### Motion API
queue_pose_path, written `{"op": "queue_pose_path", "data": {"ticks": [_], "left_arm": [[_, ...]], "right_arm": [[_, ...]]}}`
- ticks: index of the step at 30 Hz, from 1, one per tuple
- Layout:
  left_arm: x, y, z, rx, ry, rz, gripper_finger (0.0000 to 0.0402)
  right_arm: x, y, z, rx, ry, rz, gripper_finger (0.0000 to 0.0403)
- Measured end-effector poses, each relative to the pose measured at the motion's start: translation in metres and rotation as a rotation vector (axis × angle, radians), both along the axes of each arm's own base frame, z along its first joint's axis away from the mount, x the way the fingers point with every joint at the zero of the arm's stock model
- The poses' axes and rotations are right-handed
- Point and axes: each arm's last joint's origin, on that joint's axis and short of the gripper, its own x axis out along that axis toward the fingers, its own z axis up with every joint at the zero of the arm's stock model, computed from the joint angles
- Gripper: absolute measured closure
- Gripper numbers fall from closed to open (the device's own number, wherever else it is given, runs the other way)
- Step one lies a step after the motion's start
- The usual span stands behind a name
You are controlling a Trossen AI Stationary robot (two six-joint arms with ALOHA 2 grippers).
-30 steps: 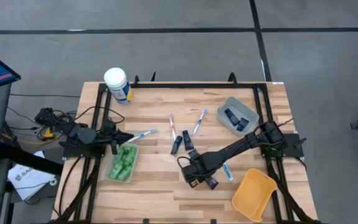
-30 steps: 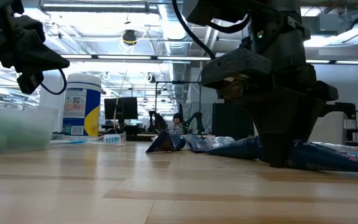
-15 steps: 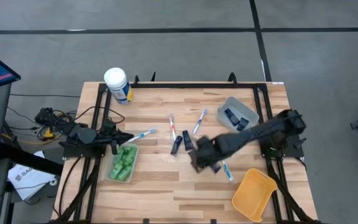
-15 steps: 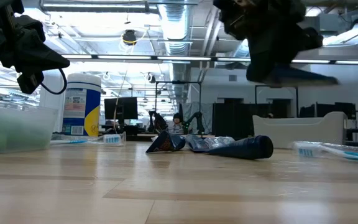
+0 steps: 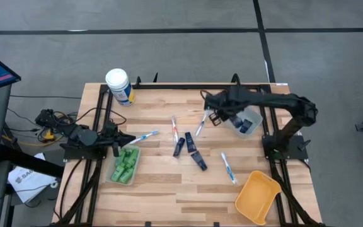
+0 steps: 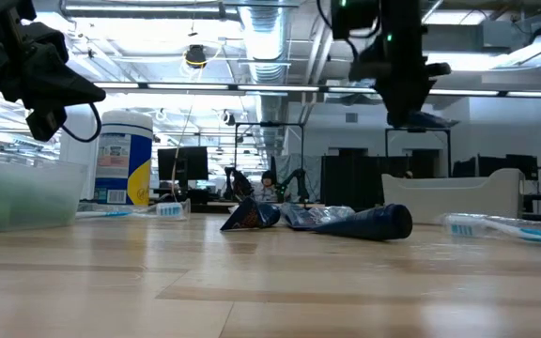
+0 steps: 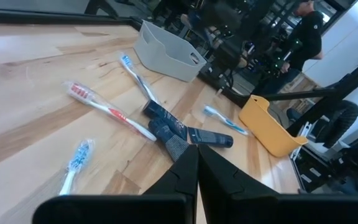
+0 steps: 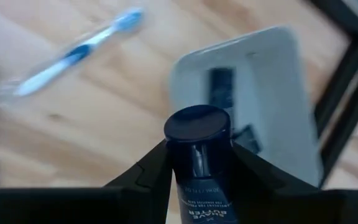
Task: Pick & Place Travel size toiletries
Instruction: Put the blue shave cream tube into the gray bin
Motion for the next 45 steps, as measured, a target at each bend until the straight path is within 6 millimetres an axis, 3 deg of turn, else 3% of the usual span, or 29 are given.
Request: {"op": "queue_pose_path", "data": {"ticks": [6, 11, 21, 33, 38, 45], "left_arm": [[0.000, 0.000, 0.000, 0.035, 0.008, -0.007, 0.0400], [0.000, 0.000, 0.000, 0.036, 0.008, -0.007, 0.0400], [0.000, 0.000, 0.000, 0.034, 0.007, -0.006, 0.0400], [0.000, 0.000, 0.001, 0.006, -0.006, 0.002, 0.0400], [0.000, 0.000, 0.001, 0.006, -0.006, 0.003, 0.0400], [0.000, 0.000, 0.001, 0.005, -0.010, 0.007, 0.0400]], "right_arm": [[-0.013, -0.045, -0.007, -0.004, 0.075, -0.009, 0.0278], [-0.027, -0.064, -0.019, 0.026, 0.137, -0.058, 0.0281], [-0.046, -0.059, -0.067, 0.108, 0.264, -0.030, 0.0278], [-0.055, -0.058, -0.093, 0.123, 0.287, 0.022, 0.0252], [-0.054, -0.060, -0.089, 0.127, 0.283, 0.048, 0.0242], [-0.035, -0.050, -0.039, 0.044, 0.070, 0.069, 0.0184]]}}
